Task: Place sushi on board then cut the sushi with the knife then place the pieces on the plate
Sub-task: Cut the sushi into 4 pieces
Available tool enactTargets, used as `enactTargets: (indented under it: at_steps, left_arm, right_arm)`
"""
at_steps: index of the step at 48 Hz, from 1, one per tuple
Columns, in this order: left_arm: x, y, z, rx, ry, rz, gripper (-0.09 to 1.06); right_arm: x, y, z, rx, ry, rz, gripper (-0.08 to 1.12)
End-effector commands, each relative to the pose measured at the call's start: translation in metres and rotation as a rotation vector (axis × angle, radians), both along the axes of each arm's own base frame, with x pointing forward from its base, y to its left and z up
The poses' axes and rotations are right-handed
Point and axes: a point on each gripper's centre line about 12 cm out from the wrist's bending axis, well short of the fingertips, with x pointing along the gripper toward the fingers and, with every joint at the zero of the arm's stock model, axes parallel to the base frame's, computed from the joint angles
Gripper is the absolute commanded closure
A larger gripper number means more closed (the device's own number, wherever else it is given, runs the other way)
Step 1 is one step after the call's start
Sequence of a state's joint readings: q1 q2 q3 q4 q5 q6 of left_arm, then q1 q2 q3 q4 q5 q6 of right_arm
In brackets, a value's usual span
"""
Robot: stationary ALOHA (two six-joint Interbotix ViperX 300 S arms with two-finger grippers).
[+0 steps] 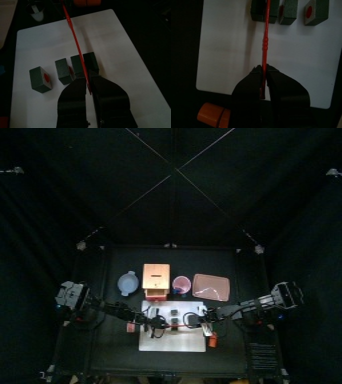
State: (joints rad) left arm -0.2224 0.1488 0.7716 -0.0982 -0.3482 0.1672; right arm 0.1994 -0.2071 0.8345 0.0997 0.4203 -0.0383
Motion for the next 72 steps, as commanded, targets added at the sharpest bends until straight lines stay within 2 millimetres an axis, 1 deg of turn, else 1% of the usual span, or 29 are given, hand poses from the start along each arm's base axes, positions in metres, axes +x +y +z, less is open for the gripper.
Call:
enactTargets:
  at_steps: [1, 13, 18, 27, 29, 32, 34, 42, 45, 48, 51, 55, 59, 60, 62, 64, 65, 68, 72]
  left_arm:
    - [-0.007, -0.005, -0.006, 0.009, 0.028, -0.019, 0.59]
    - [-0.006, -0.009, -0.018, 0.008, 0.058, -0.021, 0.59]
    - [-0.009, -0.021, -0.019, -0.011, 0.066, -0.029, 0.59]
    - [-0.011, -0.020, -0.036, -0.016, 0.115, -0.002, 0.59]
    - [-0.010, -0.020, -0.036, -0.017, 0.117, -0.002, 0.59]
    - [-0.009, -0.020, -0.030, -0.020, 0.102, -0.004, 0.59]
    - [-0.008, -0.021, -0.022, -0.023, 0.082, -0.008, 0.59]
    - [-0.009, -0.020, 0.022, -0.011, -0.035, -0.043, 0.59]
    - [-0.008, -0.013, 0.034, 0.004, -0.073, -0.038, 0.58]
    - [-0.005, -0.003, 0.042, 0.004, -0.103, -0.009, 0.56]
    - [-0.002, 0.007, 0.051, -0.013, -0.149, 0.036, 0.48]
    - [0.001, 0.018, 0.067, -0.012, -0.237, 0.067, 0.33]
    - [0.003, 0.024, 0.087, -0.008, -0.374, 0.095, 0.17]
    - [0.002, 0.026, 0.090, 0.003, -0.408, 0.098, 0.13]
    - [0.000, 0.029, 0.091, 0.030, -0.451, 0.101, 0.10]
    - [-0.003, 0.032, 0.091, 0.059, -0.485, 0.104, 0.10]
    - [-0.004, 0.033, 0.091, 0.070, -0.496, 0.106, 0.10]
    - [-0.008, 0.037, 0.089, 0.095, -0.514, 0.129, 0.10]
    - [-0.012, 0.042, 0.084, 0.098, -0.500, 0.160, 0.09]
  right_arm:
    - [-0.005, 0.005, -0.003, 0.006, 0.014, 0.014, 0.62]
    - [-0.003, 0.014, -0.014, 0.023, 0.035, 0.017, 0.62]
    - [-0.004, 0.021, -0.021, 0.042, 0.048, 0.017, 0.62]
    - [0.003, 0.022, -0.040, 0.031, 0.055, 0.012, 0.62]
    - [0.004, 0.023, -0.042, 0.030, 0.063, 0.013, 0.62]
    - [0.006, 0.024, -0.038, 0.035, 0.055, 0.011, 0.62]
    - [0.008, 0.024, -0.032, 0.037, 0.038, 0.014, 0.62]
    - [0.009, 0.021, 0.008, 0.009, -0.030, 0.058, 0.62]
    - [0.007, 0.019, 0.019, -0.005, -0.044, 0.074, 0.62]
    - [0.003, 0.016, 0.024, -0.011, -0.050, 0.075, 0.62]
    - [0.000, 0.012, 0.027, -0.015, -0.052, 0.066, 0.62]
    - [-0.007, 0.005, 0.033, 0.011, -0.054, 0.029, 0.62]
    - [-0.017, -0.001, 0.045, 0.104, -0.066, -0.075, 0.62]
    - [-0.021, -0.002, 0.047, 0.138, -0.066, -0.117, 0.62]
    - [-0.029, -0.003, 0.050, 0.211, -0.059, -0.196, 0.62]
    - [-0.036, -0.002, 0.052, 0.331, -0.038, -0.327, 0.62]
    - [-0.040, -0.004, 0.052, 0.406, -0.017, -0.419, 0.62]
    - [-0.049, -0.003, 0.049, 0.562, 0.057, -0.624, 0.62]
    - [-0.063, -0.002, 0.039, 0.669, 0.190, -0.852, 0.62]
